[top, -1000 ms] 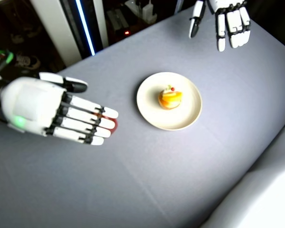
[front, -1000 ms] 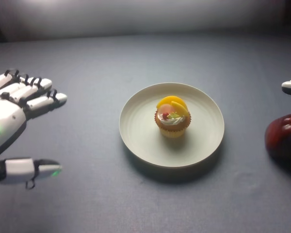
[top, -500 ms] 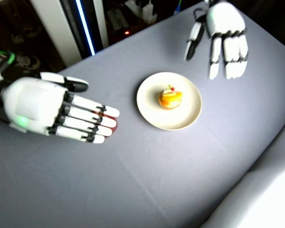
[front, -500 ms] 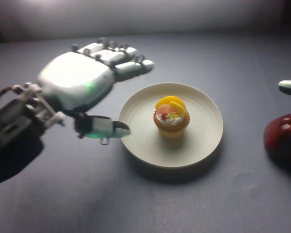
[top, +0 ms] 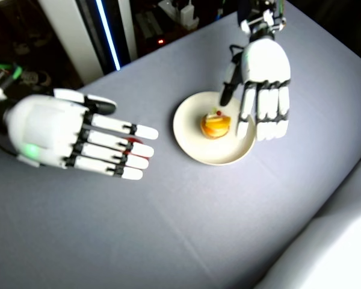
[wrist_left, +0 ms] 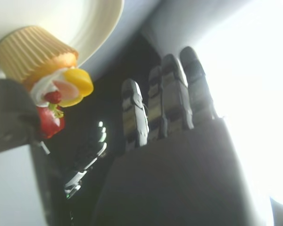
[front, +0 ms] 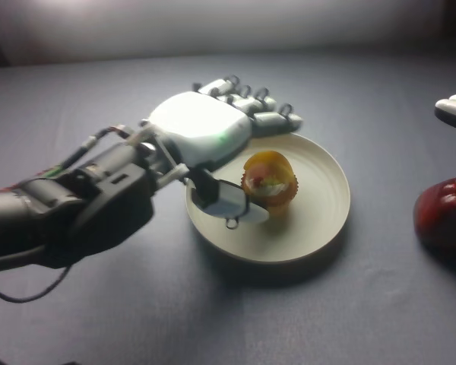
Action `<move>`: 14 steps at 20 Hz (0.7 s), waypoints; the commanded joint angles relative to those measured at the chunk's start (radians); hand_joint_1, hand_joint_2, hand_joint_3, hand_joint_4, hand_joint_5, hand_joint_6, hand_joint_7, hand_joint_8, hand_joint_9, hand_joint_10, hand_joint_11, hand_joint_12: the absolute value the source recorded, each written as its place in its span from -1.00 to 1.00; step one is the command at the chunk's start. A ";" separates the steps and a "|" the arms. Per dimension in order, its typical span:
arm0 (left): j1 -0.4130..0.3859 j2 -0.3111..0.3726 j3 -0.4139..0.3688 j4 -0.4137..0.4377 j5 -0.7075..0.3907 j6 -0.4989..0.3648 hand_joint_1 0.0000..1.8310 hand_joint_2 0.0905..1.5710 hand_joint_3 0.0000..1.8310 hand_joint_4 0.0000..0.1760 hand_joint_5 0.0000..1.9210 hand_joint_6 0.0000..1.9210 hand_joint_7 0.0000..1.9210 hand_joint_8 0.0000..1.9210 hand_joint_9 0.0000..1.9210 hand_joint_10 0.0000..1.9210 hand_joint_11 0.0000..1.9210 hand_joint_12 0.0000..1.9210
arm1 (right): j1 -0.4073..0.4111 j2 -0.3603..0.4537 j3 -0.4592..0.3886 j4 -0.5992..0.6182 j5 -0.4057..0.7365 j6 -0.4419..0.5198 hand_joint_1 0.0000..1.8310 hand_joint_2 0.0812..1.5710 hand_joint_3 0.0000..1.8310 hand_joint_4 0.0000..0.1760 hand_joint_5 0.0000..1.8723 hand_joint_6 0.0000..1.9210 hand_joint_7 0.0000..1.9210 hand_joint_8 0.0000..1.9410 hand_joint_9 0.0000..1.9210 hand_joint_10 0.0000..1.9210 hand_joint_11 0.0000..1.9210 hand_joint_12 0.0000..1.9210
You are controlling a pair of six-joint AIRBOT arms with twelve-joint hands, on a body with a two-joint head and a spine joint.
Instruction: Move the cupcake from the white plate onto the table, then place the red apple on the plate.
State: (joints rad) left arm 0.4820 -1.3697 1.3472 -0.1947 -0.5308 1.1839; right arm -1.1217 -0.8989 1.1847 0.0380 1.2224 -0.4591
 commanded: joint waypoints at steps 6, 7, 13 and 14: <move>-0.018 -0.029 0.035 0.019 -0.057 0.001 0.35 0.43 -0.99 -1.00 0.01 -0.27 -0.11 0.39 -0.12 0.12 -0.39 0.67 | 0.014 0.004 0.006 0.030 0.127 0.008 -0.34 0.31 -1.00 0.17 -1.00 -1.00 -0.94 -0.99 -0.92 -0.99 -1.00 -0.50; -0.017 -0.031 0.042 0.005 -0.060 0.001 0.36 0.45 -1.00 -1.00 0.03 -0.31 -0.14 0.52 -0.11 0.42 -0.29 0.69 | 0.014 0.004 0.006 0.031 0.127 0.008 -0.34 0.31 -1.00 0.21 -1.00 -1.00 -0.93 -0.99 -0.91 -0.99 -1.00 -0.50; -0.027 -0.009 0.029 -0.011 -0.130 -0.020 0.40 0.34 -1.00 -1.00 0.21 -0.54 0.03 0.24 0.05 -0.13 -0.15 0.23 | 0.014 0.004 0.006 0.034 0.127 0.014 -0.30 0.31 -1.00 -0.05 -1.00 -1.00 -0.89 -1.00 -0.87 -0.99 -1.00 -0.44; -0.028 0.021 0.006 -0.002 -0.175 -0.042 0.48 0.39 -1.00 -1.00 0.10 -0.45 -0.05 0.23 -0.04 0.26 -0.18 0.24 | 0.014 0.004 0.006 0.034 0.127 0.017 -0.30 0.32 -1.00 -0.03 -1.00 -1.00 -0.88 -1.00 -0.87 -0.99 -1.00 -0.42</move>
State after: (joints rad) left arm 0.4706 -1.3510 1.3376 -0.2050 -0.5507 1.1347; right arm -1.1191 -0.8993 1.1847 0.0414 1.2255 -0.4488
